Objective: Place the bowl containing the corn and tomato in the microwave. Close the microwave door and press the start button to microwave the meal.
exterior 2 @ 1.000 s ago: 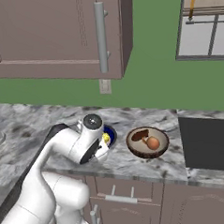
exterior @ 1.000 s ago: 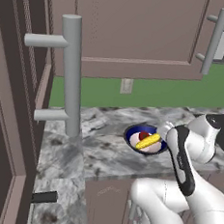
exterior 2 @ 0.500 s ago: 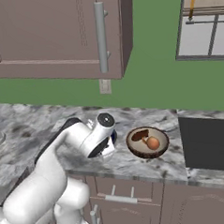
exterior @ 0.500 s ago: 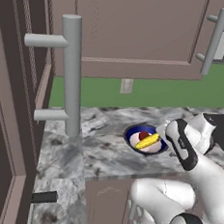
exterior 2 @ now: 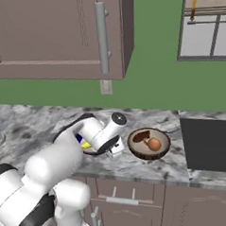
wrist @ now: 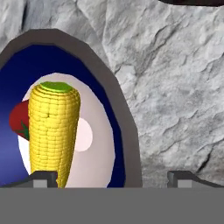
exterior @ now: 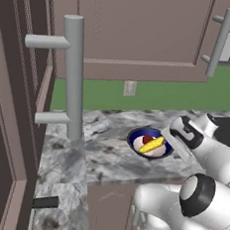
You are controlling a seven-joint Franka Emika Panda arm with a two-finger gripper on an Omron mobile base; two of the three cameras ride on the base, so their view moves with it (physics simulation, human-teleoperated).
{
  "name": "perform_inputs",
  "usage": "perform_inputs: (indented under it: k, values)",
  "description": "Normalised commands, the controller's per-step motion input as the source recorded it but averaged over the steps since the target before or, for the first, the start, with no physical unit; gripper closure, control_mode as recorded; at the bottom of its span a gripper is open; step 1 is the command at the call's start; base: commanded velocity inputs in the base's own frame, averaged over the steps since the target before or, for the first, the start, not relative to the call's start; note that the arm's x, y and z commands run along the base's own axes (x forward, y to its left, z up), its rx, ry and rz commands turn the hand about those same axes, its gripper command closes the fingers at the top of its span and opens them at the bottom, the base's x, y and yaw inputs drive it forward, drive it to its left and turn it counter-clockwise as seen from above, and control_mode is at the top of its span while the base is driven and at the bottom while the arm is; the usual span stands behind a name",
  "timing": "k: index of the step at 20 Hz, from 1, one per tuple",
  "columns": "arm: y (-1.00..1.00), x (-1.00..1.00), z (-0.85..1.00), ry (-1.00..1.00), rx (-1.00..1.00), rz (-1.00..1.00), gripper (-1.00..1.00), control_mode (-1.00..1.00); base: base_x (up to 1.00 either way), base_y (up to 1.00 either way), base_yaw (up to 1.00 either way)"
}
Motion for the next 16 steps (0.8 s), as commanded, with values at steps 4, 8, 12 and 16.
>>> perform_inputs:
  k: [4, 8, 12, 16]
  values:
    - [0.0, 0.2, -0.24, 0.0, 0.0, 0.0, -1.0, -1.0, 0.0, 0.0, 0.0]
    - [0.05, 0.06, -0.34, 0.0, 0.0, 0.0, -1.0, -1.0, 0.0, 0.0, 0.0]
    - [0.11, 0.01, -0.39, 0.0, 0.0, 0.0, -1.0, -1.0, 0.0, 0.0, 0.0]
    - [0.15, 0.09, -0.26, 0.0, 0.0, 0.0, -1.0, -1.0, 0.0, 0.0, 0.0]
